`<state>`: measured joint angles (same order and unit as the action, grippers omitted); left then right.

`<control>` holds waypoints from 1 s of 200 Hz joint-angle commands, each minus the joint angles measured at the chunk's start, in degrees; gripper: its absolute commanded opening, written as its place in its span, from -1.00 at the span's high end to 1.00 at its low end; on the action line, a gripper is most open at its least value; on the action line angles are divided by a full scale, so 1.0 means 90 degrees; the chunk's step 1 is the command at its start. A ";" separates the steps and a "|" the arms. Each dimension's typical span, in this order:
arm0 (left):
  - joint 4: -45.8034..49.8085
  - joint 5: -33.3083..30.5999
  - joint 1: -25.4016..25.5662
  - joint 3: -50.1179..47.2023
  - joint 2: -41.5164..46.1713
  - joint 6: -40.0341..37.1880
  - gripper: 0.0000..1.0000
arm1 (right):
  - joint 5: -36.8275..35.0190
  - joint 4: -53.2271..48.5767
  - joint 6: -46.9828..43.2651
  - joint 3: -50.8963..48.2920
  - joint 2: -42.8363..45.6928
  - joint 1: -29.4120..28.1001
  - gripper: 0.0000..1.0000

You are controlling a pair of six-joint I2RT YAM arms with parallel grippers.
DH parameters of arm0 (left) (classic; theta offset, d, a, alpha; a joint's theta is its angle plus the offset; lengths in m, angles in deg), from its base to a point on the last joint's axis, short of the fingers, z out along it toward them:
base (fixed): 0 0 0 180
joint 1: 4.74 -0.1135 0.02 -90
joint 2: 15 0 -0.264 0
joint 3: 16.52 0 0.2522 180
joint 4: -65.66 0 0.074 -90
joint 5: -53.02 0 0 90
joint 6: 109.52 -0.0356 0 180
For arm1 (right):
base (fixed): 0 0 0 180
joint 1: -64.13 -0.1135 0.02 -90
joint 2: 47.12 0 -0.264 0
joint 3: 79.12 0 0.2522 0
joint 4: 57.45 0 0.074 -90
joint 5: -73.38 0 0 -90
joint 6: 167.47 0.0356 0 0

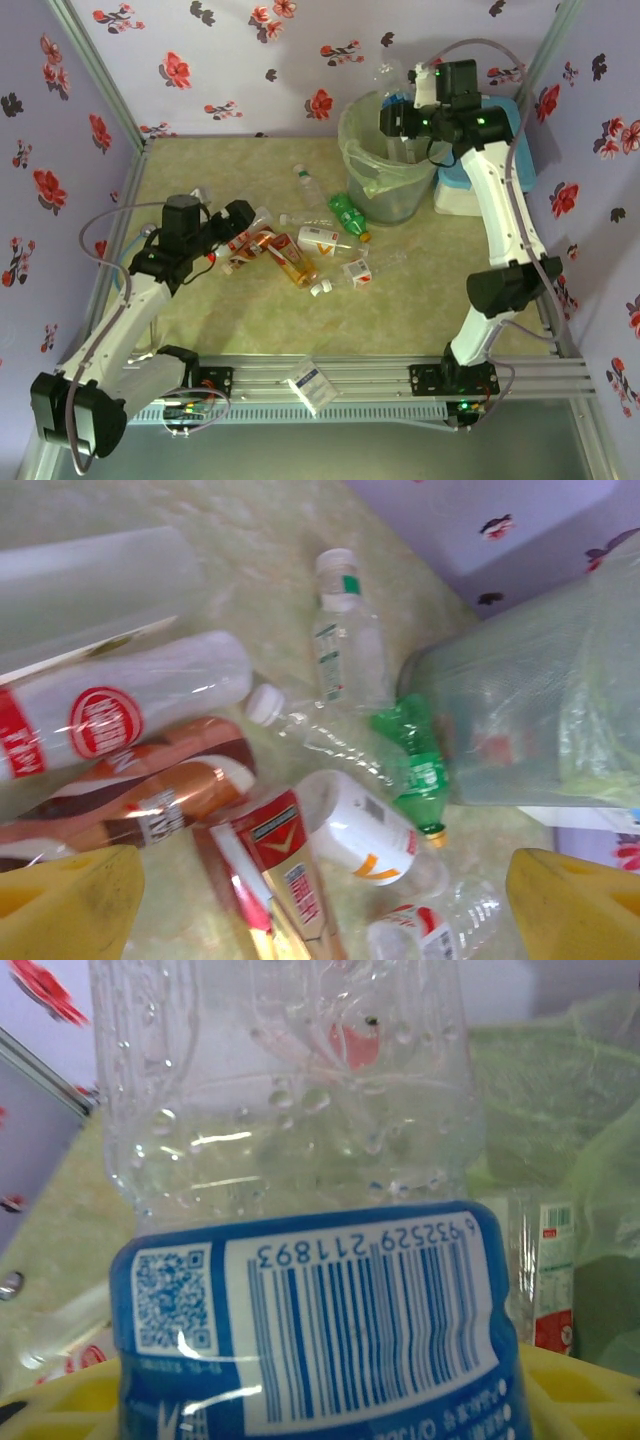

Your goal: Put the plastic bottles in the bin

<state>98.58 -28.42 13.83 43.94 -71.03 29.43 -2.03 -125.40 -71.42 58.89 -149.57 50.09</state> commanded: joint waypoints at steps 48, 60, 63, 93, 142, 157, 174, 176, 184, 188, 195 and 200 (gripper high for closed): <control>0.1504 -0.1161 0.0232 -0.0319 0.0537 -0.0256 -0.87 | -0.0958 -0.1390 -0.1169 0.1527 -0.1660 0.0186 -0.02; 0.1495 -0.1200 0.0232 -0.0359 0.0651 -0.0220 -0.86 | -0.1020 -0.1379 -0.1292 0.1617 -0.1878 0.0207 -0.02; 0.1494 -0.1204 0.0232 -0.0359 0.0673 -0.0217 -0.86 | -0.1009 -0.1422 -0.1325 0.1675 -0.1952 0.0211 -0.02; 0.1560 -0.1329 0.0232 -0.0403 0.0747 -0.0234 -0.86 | -0.0558 -0.1816 -0.1514 0.1917 -0.2427 0.0213 -0.03; 0.1612 -0.1361 0.0232 -0.0392 0.0682 -0.0319 -0.86 | 0.0220 -0.2403 -0.2073 0.1625 -0.2563 0.0188 -0.30; 0.1631 -0.1377 0.0232 -0.0285 0.0614 -0.0413 -0.86 | 0.0191 -0.2478 -0.2153 0.1586 -0.2558 0.0197 -0.40; 0.1608 -0.1388 0.0232 -0.0219 0.0526 -0.0430 -0.86 | 0.0197 -0.2466 -0.2132 0.1548 -0.2517 0.0194 -0.48; 0.1608 -0.1387 0.0237 -0.0218 0.0516 -0.0422 -0.86 | 0.0196 -0.2463 -0.2128 0.1542 -0.2516 0.0193 -0.49; 0.1569 -0.1385 0.0232 -0.0211 0.0486 -0.0429 -0.86 | 0.0180 -0.2456 -0.2117 0.1544 -0.2489 0.0193 -0.54; 0.1556 -0.1385 0.0234 -0.0207 0.0482 -0.0438 -0.86 | 0.0172 -0.2455 -0.2109 0.1533 -0.2481 0.0196 -0.56; 0.1535 -0.1389 0.0232 -0.0192 0.0449 -0.0459 -0.86 | 0.0171 -0.2438 -0.2100 0.1528 -0.2460 0.0193 -0.59; 0.1535 -0.1375 0.0232 -0.0166 0.0420 -0.0481 -0.86 | 0.0157 -0.2430 -0.2089 0.1535 -0.2436 0.0193 -0.61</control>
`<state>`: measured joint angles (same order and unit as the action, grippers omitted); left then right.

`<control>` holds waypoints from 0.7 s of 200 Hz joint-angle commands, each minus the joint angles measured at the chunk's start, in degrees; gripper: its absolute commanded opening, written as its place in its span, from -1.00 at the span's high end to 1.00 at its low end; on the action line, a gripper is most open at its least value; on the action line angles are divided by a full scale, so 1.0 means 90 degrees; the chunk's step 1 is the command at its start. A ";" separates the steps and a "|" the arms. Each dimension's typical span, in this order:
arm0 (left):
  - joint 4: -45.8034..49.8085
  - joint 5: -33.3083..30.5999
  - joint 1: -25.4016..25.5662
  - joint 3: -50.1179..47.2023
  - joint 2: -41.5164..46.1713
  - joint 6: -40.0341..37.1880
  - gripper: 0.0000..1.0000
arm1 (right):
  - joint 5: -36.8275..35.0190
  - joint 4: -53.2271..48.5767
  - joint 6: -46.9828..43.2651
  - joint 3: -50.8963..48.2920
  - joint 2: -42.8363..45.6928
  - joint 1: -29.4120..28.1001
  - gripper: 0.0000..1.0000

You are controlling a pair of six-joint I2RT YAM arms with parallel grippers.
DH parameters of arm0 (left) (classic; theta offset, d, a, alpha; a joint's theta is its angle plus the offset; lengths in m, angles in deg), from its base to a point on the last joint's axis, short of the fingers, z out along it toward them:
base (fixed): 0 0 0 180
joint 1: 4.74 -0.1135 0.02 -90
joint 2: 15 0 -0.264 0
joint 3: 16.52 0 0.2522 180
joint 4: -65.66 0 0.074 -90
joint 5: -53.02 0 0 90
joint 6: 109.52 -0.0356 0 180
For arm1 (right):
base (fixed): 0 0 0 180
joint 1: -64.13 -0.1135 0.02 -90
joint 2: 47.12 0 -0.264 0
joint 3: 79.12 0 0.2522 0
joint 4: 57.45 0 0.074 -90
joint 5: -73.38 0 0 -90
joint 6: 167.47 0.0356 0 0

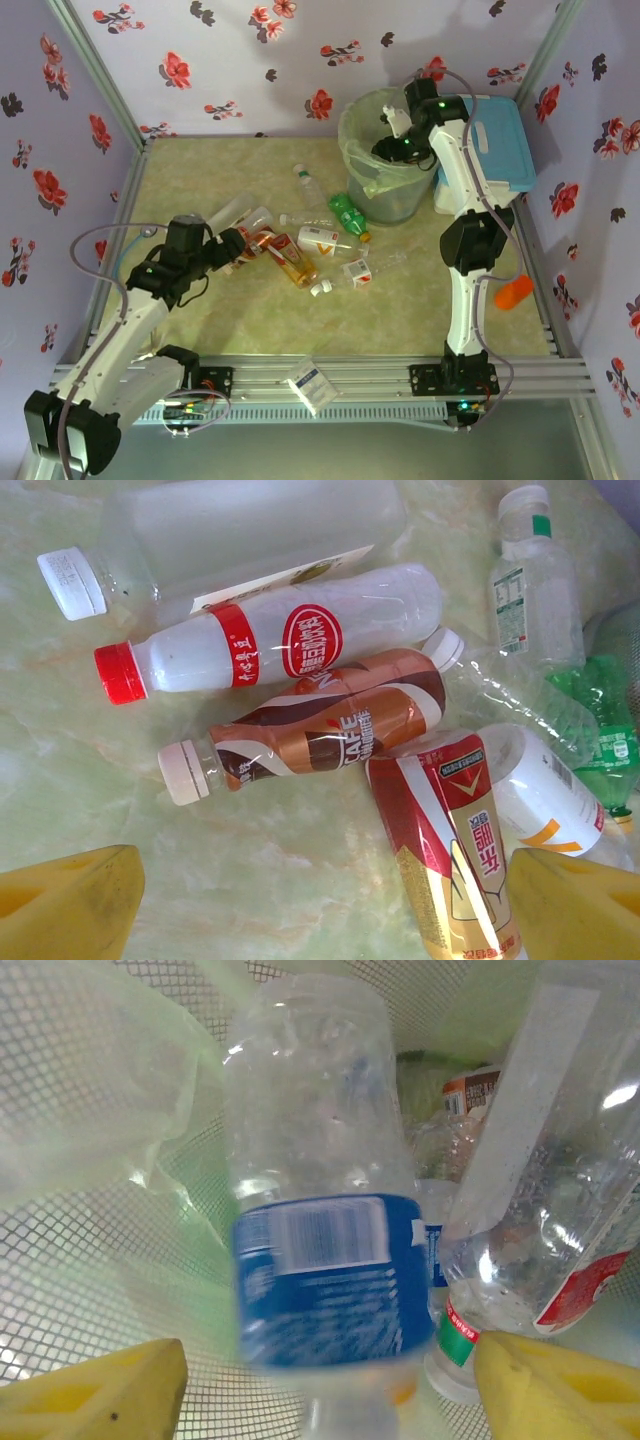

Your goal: Put the plastic bottles in the bin

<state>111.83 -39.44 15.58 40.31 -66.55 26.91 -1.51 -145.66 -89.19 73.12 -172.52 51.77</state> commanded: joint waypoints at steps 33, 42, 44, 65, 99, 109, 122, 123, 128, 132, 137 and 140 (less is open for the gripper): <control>0.0130 -0.0166 0.0038 0.0447 -0.0248 -0.0357 -0.87 | 0.0030 -0.0064 -0.0012 -0.0067 0.0203 0.0021 -0.63; 0.0130 -0.0185 0.0038 0.0482 -0.0293 -0.0392 -0.86 | 0.0006 -0.0022 0.0034 -0.0066 0.0239 0.0031 -0.64; 0.0137 -0.0185 0.0038 0.0487 -0.0299 -0.0403 -0.86 | -0.0003 0.0005 0.0048 -0.0064 0.0242 0.0028 -0.63; 0.0188 -0.0266 0.0037 0.0527 -0.0389 -0.0466 -0.87 | -0.0105 0.0139 0.0243 -0.0063 0.0319 0.0075 -0.62; 0.0355 -0.0523 0.0043 0.0565 -0.0491 -0.0603 -0.87 | -0.0513 0.0547 0.0702 -0.0069 0.0670 0.0175 -0.62; 0.0402 -0.0603 0.0038 0.0586 -0.0542 -0.0660 -0.87 | -0.0605 0.0724 0.0883 -0.0069 0.0809 0.0244 -0.62; 0.0423 -0.0673 0.0038 0.0586 -0.0620 -0.0727 -0.86 | -0.0608 0.0951 0.1097 -0.0101 0.0987 0.0344 -0.62; 0.0428 -0.0679 0.0038 0.0581 -0.0625 -0.0726 -0.86 | -0.0606 0.0964 0.1107 -0.0107 0.1005 0.0351 -0.62; 0.0432 -0.0703 0.0033 0.0571 -0.0662 -0.0750 -0.86 | -0.0588 0.1048 0.1145 -0.0114 0.1062 0.0381 -0.61; 0.0424 -0.0709 0.0037 0.0565 -0.0701 -0.0754 -0.86 | -0.0586 0.1104 0.1170 -0.0138 0.1105 0.0400 -0.61; 0.0414 -0.0712 0.0042 0.0553 -0.0738 -0.0772 -0.85 | -0.0607 0.1175 0.1194 -0.0167 0.1181 0.0406 -0.61; 0.0405 -0.0711 0.0038 0.0547 -0.0758 -0.0774 -0.85 | -0.0621 0.1203 0.1209 -0.0179 0.1220 0.0407 -0.62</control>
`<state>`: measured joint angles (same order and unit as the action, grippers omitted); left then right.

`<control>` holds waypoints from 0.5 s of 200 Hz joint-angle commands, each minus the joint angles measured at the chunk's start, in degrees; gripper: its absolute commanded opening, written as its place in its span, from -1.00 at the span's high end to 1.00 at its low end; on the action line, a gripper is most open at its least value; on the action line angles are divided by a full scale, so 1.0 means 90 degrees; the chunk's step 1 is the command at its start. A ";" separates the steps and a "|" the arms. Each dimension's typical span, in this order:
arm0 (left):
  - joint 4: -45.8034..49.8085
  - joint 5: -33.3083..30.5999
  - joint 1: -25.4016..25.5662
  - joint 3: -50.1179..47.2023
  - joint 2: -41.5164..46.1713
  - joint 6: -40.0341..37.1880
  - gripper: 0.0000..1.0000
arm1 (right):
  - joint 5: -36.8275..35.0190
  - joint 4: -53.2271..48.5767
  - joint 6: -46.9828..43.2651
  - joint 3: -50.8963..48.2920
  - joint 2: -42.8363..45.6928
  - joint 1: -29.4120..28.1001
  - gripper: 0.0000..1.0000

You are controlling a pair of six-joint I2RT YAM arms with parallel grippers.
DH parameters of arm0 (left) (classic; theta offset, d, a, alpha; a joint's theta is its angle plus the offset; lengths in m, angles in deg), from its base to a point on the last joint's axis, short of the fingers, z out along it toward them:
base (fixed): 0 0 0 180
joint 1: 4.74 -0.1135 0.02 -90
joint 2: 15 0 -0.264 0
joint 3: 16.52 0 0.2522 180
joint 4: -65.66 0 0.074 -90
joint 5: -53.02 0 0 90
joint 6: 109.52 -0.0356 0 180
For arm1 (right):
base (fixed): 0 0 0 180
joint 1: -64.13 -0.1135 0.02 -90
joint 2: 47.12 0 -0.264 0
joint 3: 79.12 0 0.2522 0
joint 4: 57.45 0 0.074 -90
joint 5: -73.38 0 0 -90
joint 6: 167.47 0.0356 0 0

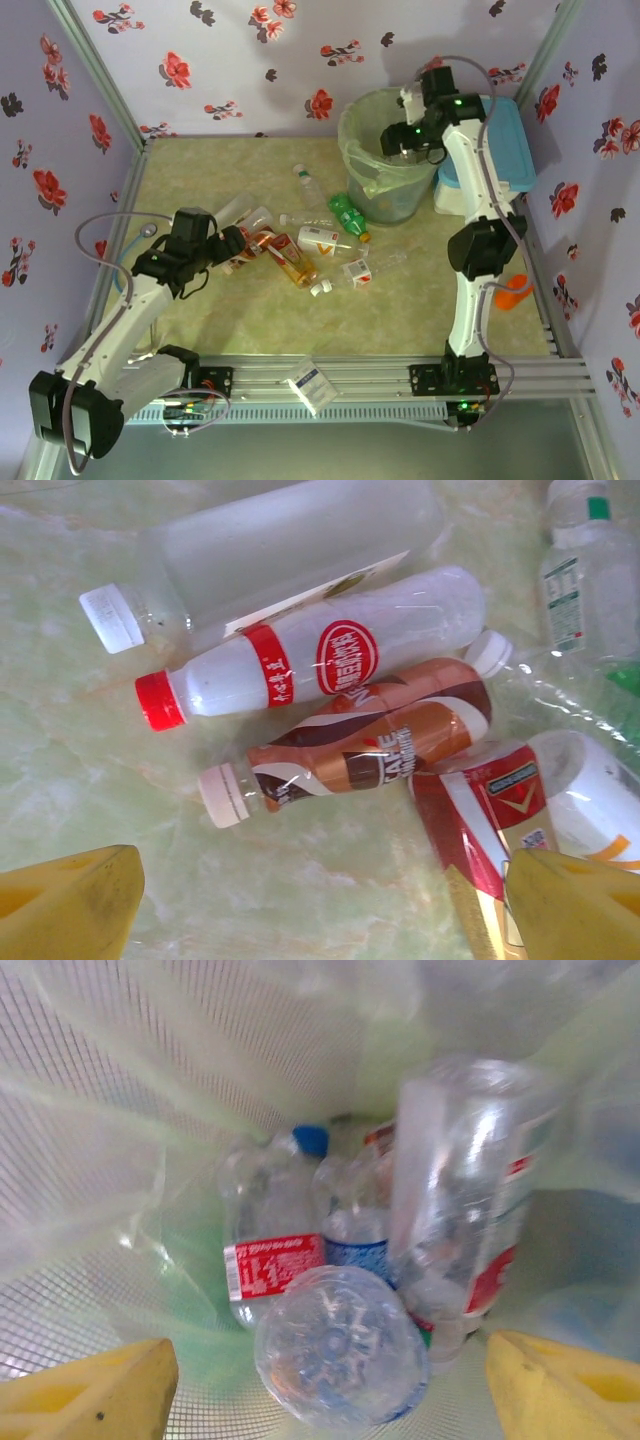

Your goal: Put the plastic bottles in the bin

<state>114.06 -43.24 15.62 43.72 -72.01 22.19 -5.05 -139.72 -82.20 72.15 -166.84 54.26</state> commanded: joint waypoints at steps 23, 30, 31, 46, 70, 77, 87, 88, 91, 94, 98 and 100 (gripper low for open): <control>0.0090 -0.0271 0.0161 0.0163 -0.0351 -0.0447 -0.83 | -0.0241 0.0719 0.0522 -0.0217 0.0882 0.0137 -0.61; 0.0079 -0.0258 0.0220 0.0186 -0.0423 -0.0510 -0.82 | -0.0253 0.0764 0.0548 -0.0290 0.0975 0.0130 -0.61; 0.0078 -0.0255 0.0234 0.0191 -0.0433 -0.0517 -0.82 | -0.0252 0.0775 0.0557 -0.0299 0.0996 0.0130 -0.61; 0.0015 -0.0125 0.0430 0.0269 -0.0527 -0.0488 -0.81 | -0.0232 0.0970 0.0712 -0.0578 0.1300 0.0130 -0.61; -0.0325 -0.0095 0.0852 0.0189 -0.0558 0.1045 -0.71 | -0.0105 0.1450 0.0929 -0.1392 0.1906 0.0103 -0.61; -0.0734 -0.0086 0.1069 -0.0034 -0.0480 0.1696 -0.72 | -0.0077 0.1624 0.0982 -0.1683 0.2111 0.0086 -0.61; -0.1669 -0.0121 0.1421 -0.0475 -0.0377 0.2596 -0.71 | -0.0059 0.1831 0.1044 -0.2065 0.2361 0.0062 -0.62; -0.1758 -0.0127 0.1459 -0.0515 -0.0375 0.2677 -0.71 | -0.0057 0.1846 0.1063 -0.2100 0.2383 0.0062 -0.62; -0.1983 -0.0168 0.1576 -0.0626 -0.0374 0.2915 -0.70 | -0.0056 0.1889 0.1076 -0.2196 0.2451 0.0048 -0.62; -0.2184 -0.0218 0.1686 -0.0704 -0.0402 0.3136 -0.70 | -0.0047 0.1924 0.1095 -0.2302 0.2504 0.0036 -0.62; -0.2370 -0.0265 0.1818 -0.0793 -0.0458 0.3390 -0.70 | -0.0045 0.1979 0.1120 -0.2423 0.2597 0.0020 -0.62; -0.2453 -0.0289 0.1871 -0.0810 -0.0505 0.3497 -0.70 | -0.0046 0.2005 0.1126 -0.2490 0.2633 0.0014 -0.62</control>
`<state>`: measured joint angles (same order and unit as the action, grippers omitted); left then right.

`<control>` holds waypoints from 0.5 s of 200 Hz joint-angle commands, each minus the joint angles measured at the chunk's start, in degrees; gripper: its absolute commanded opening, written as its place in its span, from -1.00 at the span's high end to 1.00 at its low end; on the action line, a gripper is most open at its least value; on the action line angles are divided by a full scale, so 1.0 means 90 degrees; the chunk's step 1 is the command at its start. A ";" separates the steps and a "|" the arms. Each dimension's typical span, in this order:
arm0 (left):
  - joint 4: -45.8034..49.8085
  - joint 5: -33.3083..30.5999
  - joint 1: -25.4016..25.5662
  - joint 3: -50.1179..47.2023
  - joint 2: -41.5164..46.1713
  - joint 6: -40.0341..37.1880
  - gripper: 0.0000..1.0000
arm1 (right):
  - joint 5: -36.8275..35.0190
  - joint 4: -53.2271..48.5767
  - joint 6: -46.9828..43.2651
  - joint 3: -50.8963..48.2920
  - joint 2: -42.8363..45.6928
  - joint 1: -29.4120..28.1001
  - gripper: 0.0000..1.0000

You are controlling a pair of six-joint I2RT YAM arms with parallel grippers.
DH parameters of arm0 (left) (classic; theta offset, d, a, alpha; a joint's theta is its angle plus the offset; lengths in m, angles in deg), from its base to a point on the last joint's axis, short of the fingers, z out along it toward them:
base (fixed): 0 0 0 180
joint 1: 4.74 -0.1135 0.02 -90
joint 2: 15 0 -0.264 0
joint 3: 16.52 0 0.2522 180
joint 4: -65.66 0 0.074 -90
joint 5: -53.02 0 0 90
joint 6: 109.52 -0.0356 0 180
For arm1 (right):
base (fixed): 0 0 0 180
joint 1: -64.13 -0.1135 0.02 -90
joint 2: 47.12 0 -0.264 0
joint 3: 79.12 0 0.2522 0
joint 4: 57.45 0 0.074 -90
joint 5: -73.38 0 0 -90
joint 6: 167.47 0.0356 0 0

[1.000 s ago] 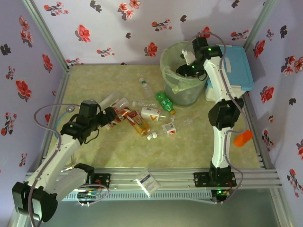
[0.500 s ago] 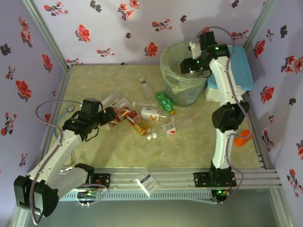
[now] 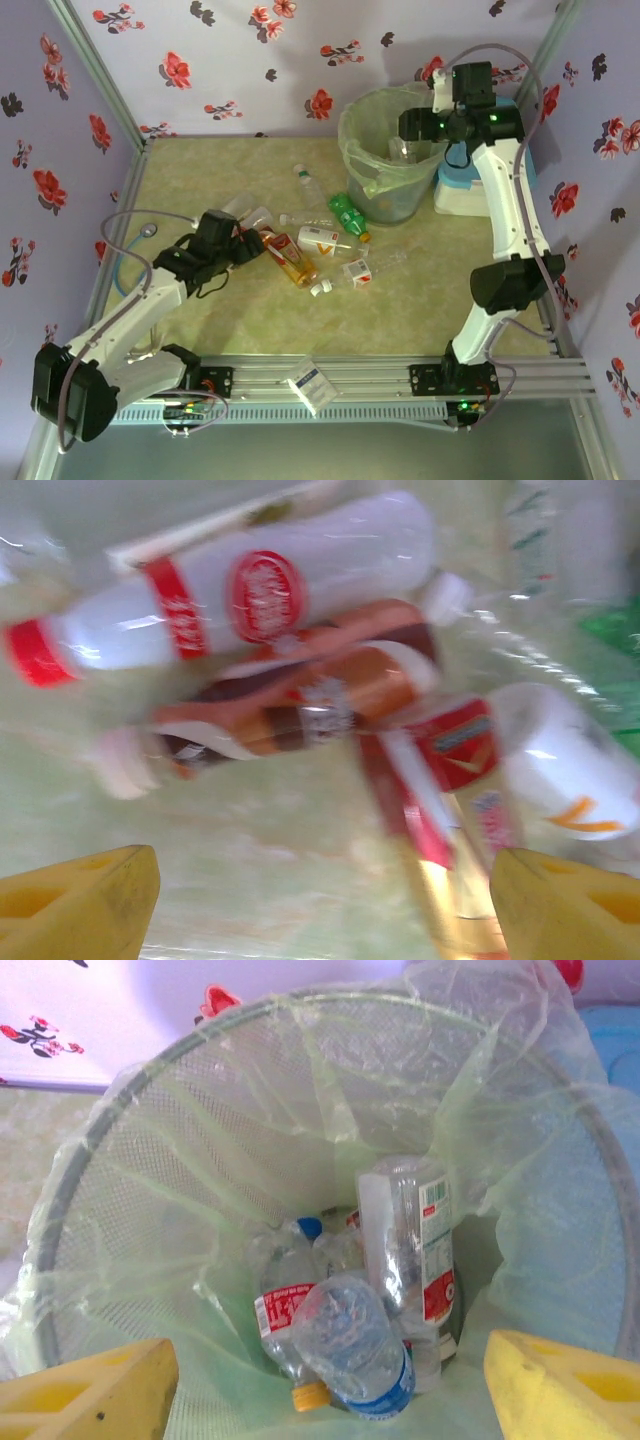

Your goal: Put the plastic bottles in the bin

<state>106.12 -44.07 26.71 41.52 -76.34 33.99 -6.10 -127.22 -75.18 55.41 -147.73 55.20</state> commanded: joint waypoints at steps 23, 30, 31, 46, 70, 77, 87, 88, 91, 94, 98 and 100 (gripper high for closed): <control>-0.1822 -0.0432 0.1211 -0.0446 -0.0653 0.2980 -0.78 | 0.0090 0.0834 0.0418 -0.1154 0.0906 -0.0174 -0.62; -0.1833 -0.0511 0.1355 -0.0396 -0.0841 0.3197 -0.79 | 0.0104 0.0881 0.0429 -0.1275 0.1006 -0.0179 -0.62; -0.1833 -0.0520 0.1372 -0.0392 -0.0870 0.3235 -0.79 | 0.0112 0.0891 0.0429 -0.1287 0.1020 -0.0184 -0.62; -0.1927 -0.0635 0.1573 -0.0438 -0.1183 0.3807 -0.79 | 0.0168 0.0911 0.0410 -0.1434 0.1148 -0.0205 -0.62; -0.2188 -0.0651 0.1893 -0.0478 -0.1605 0.4142 -0.79 | 0.0120 0.0885 0.0362 -0.1614 0.1310 -0.0207 -0.62; -0.2251 -0.0642 0.1992 -0.0473 -0.1721 0.4210 -0.79 | 0.0100 0.0908 0.0361 -0.1674 0.1354 -0.0209 -0.62; -0.2319 -0.0639 0.2108 -0.0449 -0.1869 0.4265 -0.79 | 0.0100 0.0955 0.0361 -0.1757 0.1428 -0.0209 -0.63; -0.2320 -0.0643 0.2120 -0.0452 -0.1887 0.4271 -0.79 | 0.0095 0.0957 0.0361 -0.1768 0.1431 -0.0209 -0.63; -0.2329 -0.0645 0.2140 -0.0441 -0.1937 0.4291 -0.79 | 0.0098 0.0975 0.0369 -0.1771 0.1452 -0.0209 -0.63; -0.2326 -0.0647 0.2157 -0.0436 -0.1987 0.4318 -0.79 | 0.0102 0.0987 0.0375 -0.1794 0.1466 -0.0209 -0.63; -0.2331 -0.0643 0.2177 -0.0434 -0.2039 0.4356 -0.79 | 0.0109 0.1003 0.0393 -0.1812 0.1472 -0.0209 -0.63; -0.2341 -0.0644 0.2197 -0.0441 -0.2061 0.4381 -0.79 | 0.0110 0.1014 0.0391 -0.1823 0.1487 -0.0209 -0.64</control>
<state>87.61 -47.57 44.74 37.45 -92.27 68.11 -5.48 -120.46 -72.67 40.46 -136.63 53.58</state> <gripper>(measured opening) 0.895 0.813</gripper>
